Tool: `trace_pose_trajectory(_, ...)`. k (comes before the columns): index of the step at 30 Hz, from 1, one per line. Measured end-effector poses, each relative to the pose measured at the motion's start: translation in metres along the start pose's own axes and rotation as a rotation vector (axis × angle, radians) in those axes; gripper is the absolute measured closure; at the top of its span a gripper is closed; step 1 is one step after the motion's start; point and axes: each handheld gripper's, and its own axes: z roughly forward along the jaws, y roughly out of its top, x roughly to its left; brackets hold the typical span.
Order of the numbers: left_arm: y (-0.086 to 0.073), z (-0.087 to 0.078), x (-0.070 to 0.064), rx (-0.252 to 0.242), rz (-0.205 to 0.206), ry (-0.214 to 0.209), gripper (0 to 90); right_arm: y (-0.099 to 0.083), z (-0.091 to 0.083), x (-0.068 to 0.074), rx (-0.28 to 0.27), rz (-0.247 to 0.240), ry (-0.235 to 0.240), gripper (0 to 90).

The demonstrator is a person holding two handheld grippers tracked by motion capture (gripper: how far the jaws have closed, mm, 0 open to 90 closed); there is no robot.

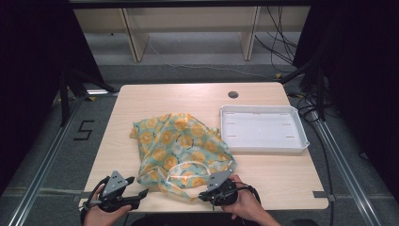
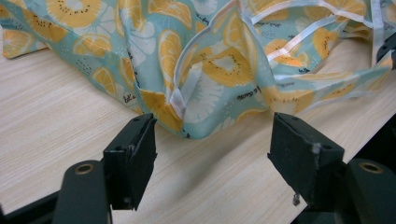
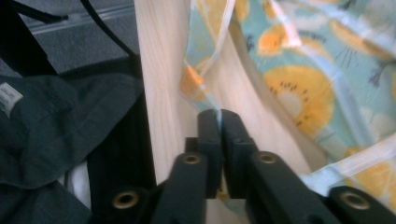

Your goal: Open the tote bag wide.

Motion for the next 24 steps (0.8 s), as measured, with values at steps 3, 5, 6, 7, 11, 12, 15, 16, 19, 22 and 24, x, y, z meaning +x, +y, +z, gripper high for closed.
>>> trace_pose_trajectory(3, 0.000, -0.001, 0.000, 0.003, 0.006, 0.005, 31.0, 0.004, -0.004, -0.001, -0.022, -0.010, 0.004, 90.0)
trace_pose_trajectory(5, 0.000, 0.000, 0.000, -0.011, 0.001, 0.006, 30.3, 0.012, -0.012, -0.004, -0.058, -0.016, -0.005, 90.0)
trace_pose_trajectory(6, 0.000, 0.000, -0.001, -0.007, -0.022, 0.008, 30.3, 0.015, -0.014, -0.007, -0.078, -0.032, -0.009, 90.0)
trace_pose_trajectory(7, 0.000, 0.000, -0.001, -0.007, -0.022, 0.008, 30.2, 0.015, -0.014, -0.007, -0.078, -0.032, -0.009, 90.0)
trace_pose_trajectory(11, 0.001, -0.002, -0.002, -0.016, -0.029, 0.016, 29.9, 0.028, -0.027, -0.018, -0.131, -0.015, -0.040, 90.0)
trace_pose_trajectory(12, 0.001, -0.003, 0.000, -0.006, -0.011, 0.013, 29.9, 0.031, -0.029, -0.021, -0.140, -0.027, -0.038, 90.0)
trace_pose_trajectory(15, 0.002, -0.002, -0.003, -0.051, -0.039, 0.020, 29.5, 0.042, -0.038, -0.031, -0.183, -0.011, -0.055, 90.0)
trace_pose_trajectory(16, 0.003, -0.003, -0.003, -0.059, -0.033, 0.025, 29.4, 0.048, -0.043, -0.038, -0.206, -0.003, -0.060, 90.0)
trace_pose_trajectory(19, 0.007, -0.005, -0.003, -0.073, 0.003, 0.039, 29.2, 0.056, -0.048, -0.046, -0.213, 0.017, -0.069, 90.0)
trace_pose_trajectory(22, 0.012, -0.005, -0.007, -0.078, 0.025, 0.052, 29.2, 0.068, -0.054, -0.060, -0.230, 0.032, -0.079, 90.0)
trace_pose_trajectory(24, 0.017, -0.002, -0.010, -0.084, 0.043, 0.050, 29.2, 0.071, -0.056, -0.065, -0.230, 0.028, -0.089, 90.0)
